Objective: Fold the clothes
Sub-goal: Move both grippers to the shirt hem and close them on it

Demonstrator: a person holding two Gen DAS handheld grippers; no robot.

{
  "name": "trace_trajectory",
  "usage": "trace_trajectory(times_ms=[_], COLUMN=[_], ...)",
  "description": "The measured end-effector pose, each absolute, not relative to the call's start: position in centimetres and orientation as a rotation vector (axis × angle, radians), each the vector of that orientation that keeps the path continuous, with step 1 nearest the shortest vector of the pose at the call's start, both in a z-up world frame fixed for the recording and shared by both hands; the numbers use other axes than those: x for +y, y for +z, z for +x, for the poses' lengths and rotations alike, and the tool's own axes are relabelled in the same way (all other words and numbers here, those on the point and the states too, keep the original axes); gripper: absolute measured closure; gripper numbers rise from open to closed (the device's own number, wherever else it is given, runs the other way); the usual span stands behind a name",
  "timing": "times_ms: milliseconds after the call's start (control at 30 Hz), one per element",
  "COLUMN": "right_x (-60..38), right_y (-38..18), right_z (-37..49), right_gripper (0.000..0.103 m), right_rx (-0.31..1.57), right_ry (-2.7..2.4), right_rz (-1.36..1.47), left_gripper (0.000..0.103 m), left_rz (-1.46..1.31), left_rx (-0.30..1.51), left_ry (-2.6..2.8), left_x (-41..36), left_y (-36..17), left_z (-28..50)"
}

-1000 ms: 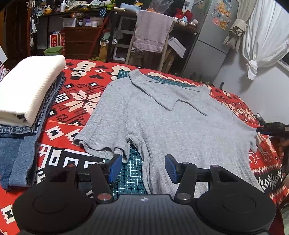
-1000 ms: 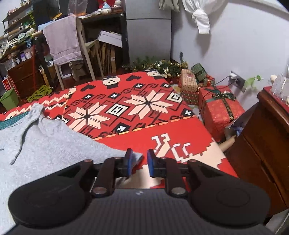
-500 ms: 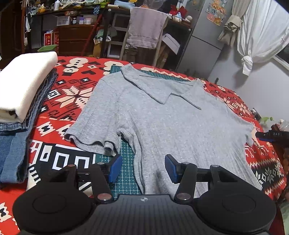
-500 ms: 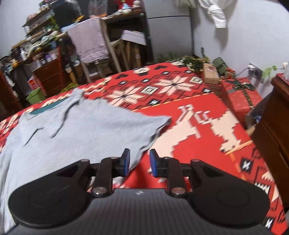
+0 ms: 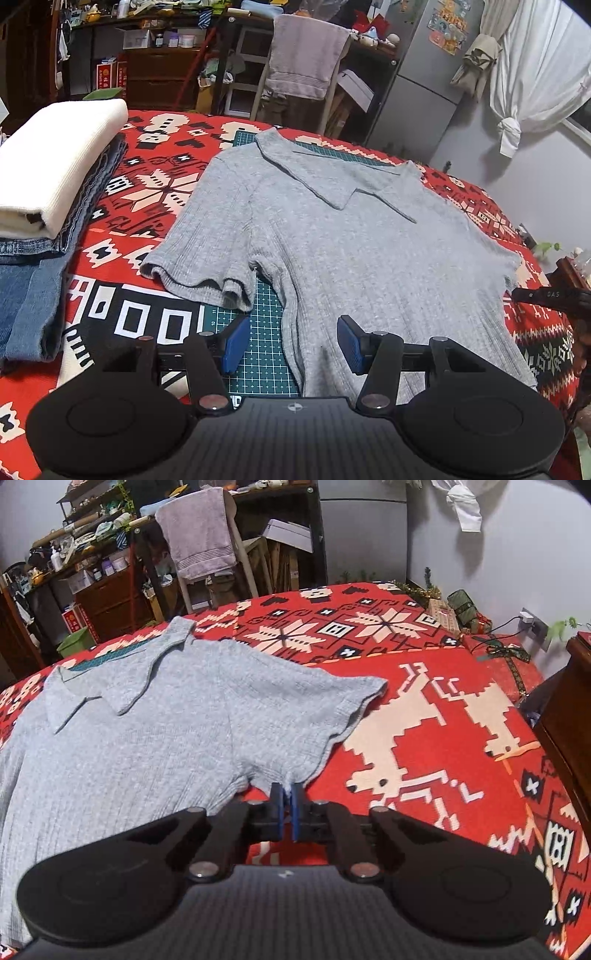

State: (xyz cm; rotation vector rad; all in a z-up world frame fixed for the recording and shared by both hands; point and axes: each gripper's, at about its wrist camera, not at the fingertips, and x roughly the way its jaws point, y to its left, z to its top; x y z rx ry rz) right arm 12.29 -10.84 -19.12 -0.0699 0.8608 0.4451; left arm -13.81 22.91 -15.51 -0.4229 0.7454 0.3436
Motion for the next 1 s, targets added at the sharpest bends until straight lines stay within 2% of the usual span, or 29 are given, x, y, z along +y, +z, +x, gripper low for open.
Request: trace_trajectory(times_ms=[300,367,433,700,800,1000], right_x=[-12.5,-12.8,-12.9,-12.9,-12.7,-12.7], right_y=[-18.6,-18.3,-18.0,-17.4,-17.1,-16.2], right_z=[12.2,11.5,10.7,6.4,5.1,2.9], right_gripper=[0.098,0.097,0.091,0.09,0.09,0.087], right_rx=[0.865,0.865,0.868,0.895,0.903,0.893], right_ry=[0.457,0.458,0.47,0.557,0.584,0.624], right_rz=[-0.091,-0.086,-0.081,-0.071,-0.067,-0.075], left_gripper=[0.052,0.052,0.052,0.052,0.064,0.073], left_rz=[-0.438,-0.449,-0.463,-0.494,-0.5,-0.536], left_rx=[0.752,0.757,0.762,0.844,0.879,0.922], left_ry=[0.34,0.336,0.326,0.246,0.215,0.193], left_x=[23.1,23.3,23.4,23.2,22.6,22.1], left_y=[-15.8,-15.8,-15.8,-16.0,-16.1,-16.6], left_z=[-14.0,-14.1,-14.3,-15.3,-15.8,-16.7])
